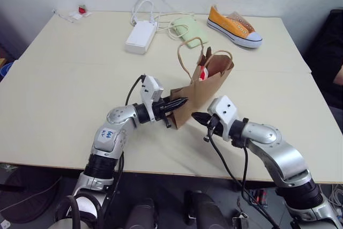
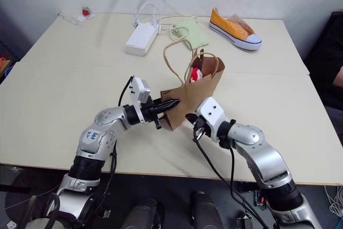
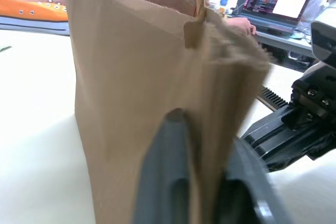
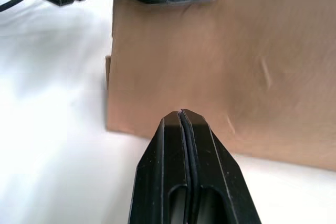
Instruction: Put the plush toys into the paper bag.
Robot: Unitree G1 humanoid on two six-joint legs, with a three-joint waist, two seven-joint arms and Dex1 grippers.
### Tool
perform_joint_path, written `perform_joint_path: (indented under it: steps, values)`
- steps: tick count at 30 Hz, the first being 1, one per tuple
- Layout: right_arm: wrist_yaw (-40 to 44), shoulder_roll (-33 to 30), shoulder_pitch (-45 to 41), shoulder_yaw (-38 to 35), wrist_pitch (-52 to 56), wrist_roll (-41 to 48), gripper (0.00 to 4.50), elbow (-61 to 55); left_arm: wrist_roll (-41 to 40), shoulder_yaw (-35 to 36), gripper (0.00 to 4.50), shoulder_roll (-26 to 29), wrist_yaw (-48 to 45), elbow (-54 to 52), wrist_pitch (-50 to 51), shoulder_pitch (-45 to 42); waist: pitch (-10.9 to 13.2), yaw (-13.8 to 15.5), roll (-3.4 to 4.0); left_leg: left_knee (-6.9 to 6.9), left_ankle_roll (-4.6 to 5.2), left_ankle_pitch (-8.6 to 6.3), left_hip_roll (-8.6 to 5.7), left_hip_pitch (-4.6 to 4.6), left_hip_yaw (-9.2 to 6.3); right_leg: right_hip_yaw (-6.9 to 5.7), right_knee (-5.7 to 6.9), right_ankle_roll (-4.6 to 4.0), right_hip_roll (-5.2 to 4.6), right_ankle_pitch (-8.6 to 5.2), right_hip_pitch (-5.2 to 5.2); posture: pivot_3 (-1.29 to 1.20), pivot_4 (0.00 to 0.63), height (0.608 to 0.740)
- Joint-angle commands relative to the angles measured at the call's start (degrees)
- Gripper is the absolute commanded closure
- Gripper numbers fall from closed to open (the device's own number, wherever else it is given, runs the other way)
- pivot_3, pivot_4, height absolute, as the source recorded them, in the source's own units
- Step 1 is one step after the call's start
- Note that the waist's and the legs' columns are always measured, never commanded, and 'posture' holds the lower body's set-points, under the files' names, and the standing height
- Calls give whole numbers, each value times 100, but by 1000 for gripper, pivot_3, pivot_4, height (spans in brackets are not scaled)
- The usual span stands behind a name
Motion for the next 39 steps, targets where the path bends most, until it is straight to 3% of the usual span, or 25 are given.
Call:
perform_joint_path:
  steps: [1, 3, 6, 10, 14, 17, 25, 28, 33, 39]
  values:
    - [279, -409, 321, -851, 97, 430, 4500, -809, -310, 46, 4481, 97, -846, 366, -114, -407, 0, 34, 0, 0, 0, 0, -1, 0, 0, 0, 0, 0, 0, 0, 0, 0, 150, 740]
    - [660, -753, 687, -1681, 499, 1220, 4500, -1234, -389, -22, 4481, 186, -1478, 663, -190, -634, 0, 54, 0, 1, 4, -2, -2, -3, -1, -6, -4, 1, 1, 1, 3, 0, 150, 740]
    - [1431, -1388, 1440, -3297, 1062, 2620, 3907, -1790, -407, -111, 4500, 298, -2326, 1192, -315, -1043, 0, 124, 0, 1, 9, -4, -2, -5, -2, -7, -10, 4, 2, 2, 7, 0, 150, 740]
    - [2185, -1962, 2452, -5103, 1479, 3528, 2576, -1976, -147, -208, 4500, 315, -3071, 2082, -879, -1551, 0, 151, -2, 3, 14, -7, -1, -1, -2, -8, -16, 8, 9, 5, 17, 0, 150, 740]
    - [2424, -2077, 3120, -6227, 1650, 3774, 1158, -1813, 185, -443, 4500, 319, -3900, 2916, -1647, -1923, 0, 132, -5, 3, 24, -13, -2, 8, 6, 5, -17, 14, 13, 8, 24, 0, 150, 740]
    - [2447, -1984, 3493, -6594, 1580, 3689, 119, -1735, 244, -457, 4500, 289, -4539, 3510, -1996, -2233, 2, 123, -7, 3, 23, -13, -1, 10, 9, 10, -16, 14, 22, 8, 23, 0, 150, 740]
    - [2302, -1718, 3787, -6129, 1045, 3340, 50, -1721, 518, -535, 4500, 469, -4648, 4045, -2035, -2421, 2, 130, -10, 5, 26, -14, 0, 9, 11, 20, -15, 19, 22, 11, 20, 0, 150, 740]
    - [2245, -1777, 3633, -5808, 945, 3289, 0, -1575, 522, -457, 3903, 681, -4396, 3725, -1695, -2318, 2, 105, -10, 6, 25, -13, 1, 10, 11, 21, -11, 19, 23, 11, 19, 0, 150, 740]
    - [2216, -1863, 3247, -5298, 781, 3207, 0, -1213, 342, -127, 2314, 1337, -3966, 2588, -981, -1920, 2, 94, -9, 6, 22, -12, 3, 9, 11, 23, -9, 18, 20, 10, 15, 0, 150, 740]
    - [2767, -2305, 2752, -4984, 611, 3112, 0, -461, -815, 1146, 414, 3302, -3866, -25, 1260, -540, 3, -44, -8, 1, 16, -12, 11, 8, 6, 26, -8, 13, 16, 7, 7, 0, 150, 740]
